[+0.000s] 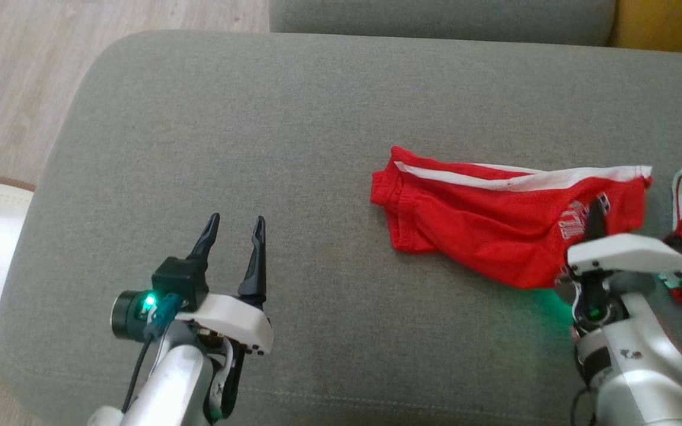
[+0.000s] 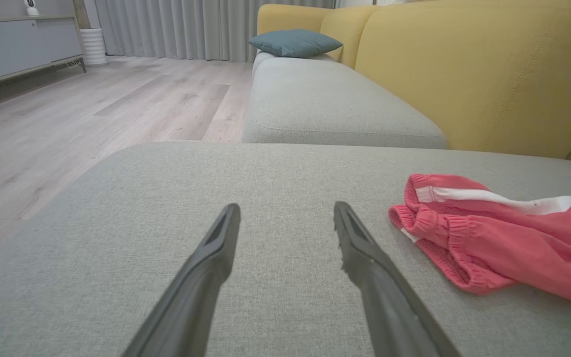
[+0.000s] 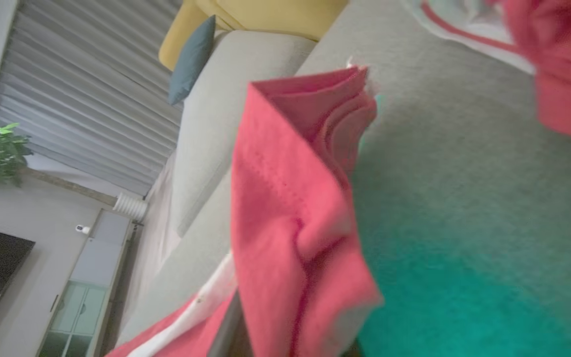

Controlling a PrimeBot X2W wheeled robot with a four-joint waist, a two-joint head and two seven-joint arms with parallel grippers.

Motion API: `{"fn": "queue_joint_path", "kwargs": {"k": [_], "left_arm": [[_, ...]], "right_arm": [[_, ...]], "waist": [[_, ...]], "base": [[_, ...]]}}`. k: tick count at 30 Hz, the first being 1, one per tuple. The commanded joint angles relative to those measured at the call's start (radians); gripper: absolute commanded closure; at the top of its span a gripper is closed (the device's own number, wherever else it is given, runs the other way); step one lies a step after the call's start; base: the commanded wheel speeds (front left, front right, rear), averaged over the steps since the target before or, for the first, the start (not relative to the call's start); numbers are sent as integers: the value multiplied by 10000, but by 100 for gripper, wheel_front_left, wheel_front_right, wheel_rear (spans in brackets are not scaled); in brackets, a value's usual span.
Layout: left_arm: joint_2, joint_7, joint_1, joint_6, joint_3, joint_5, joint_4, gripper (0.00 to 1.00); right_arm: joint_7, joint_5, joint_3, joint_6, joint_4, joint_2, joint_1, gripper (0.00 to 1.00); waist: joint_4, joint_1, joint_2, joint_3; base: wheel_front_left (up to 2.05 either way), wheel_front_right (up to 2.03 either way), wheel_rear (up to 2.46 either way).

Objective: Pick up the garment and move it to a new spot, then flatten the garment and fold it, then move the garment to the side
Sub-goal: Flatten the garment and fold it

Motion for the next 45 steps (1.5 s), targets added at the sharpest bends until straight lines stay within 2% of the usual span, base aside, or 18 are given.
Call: {"fn": "queue_joint_path", "kwargs": {"k": [1,7,12,26,28,37,42,45], "left_arm": [[128,-120,-291,22,369,-11,-327,0],[124,-120,-202,-30,359,-47,-381,0],[115,-120,-109,-53,310,-66,-367,0],[51,-120,-114,18,236,-212,-223,0],[19,-120,-123,34,209,-237,-214,0],[-42,-120,-291,33,97,-234,-173,0],[-62,-120,-368,56,119,-247,-151,0],[-61,-120,-367,72,161,-259,-147,0]], "right_arm": [[-134,159,463,67,-497,60,-484,100],[-270,1280,1935,67,-1930,60,-129,100],[-403,1771,3396,67,-2865,60,261,100],[-275,2043,6008,67,-2488,60,190,100],[-214,1953,6408,67,-2286,60,125,0],[-166,1860,7830,67,-1448,60,-248,0],[533,2210,8672,67,-716,60,-455,0],[251,2425,8909,67,-736,60,-666,0]], "waist": [[33,0,0,-45],[184,0,0,-195],[371,0,0,-284],[888,0,0,-236],[943,0,0,-218],[1122,0,0,-34],[1082,0,0,-4],[902,0,0,-42]], "base": [[0,0,0],[0,0,0],[0,0,0],[0,0,0],[0,0,0],[0,0,0],[0,0,0],[0,0,0]]}}
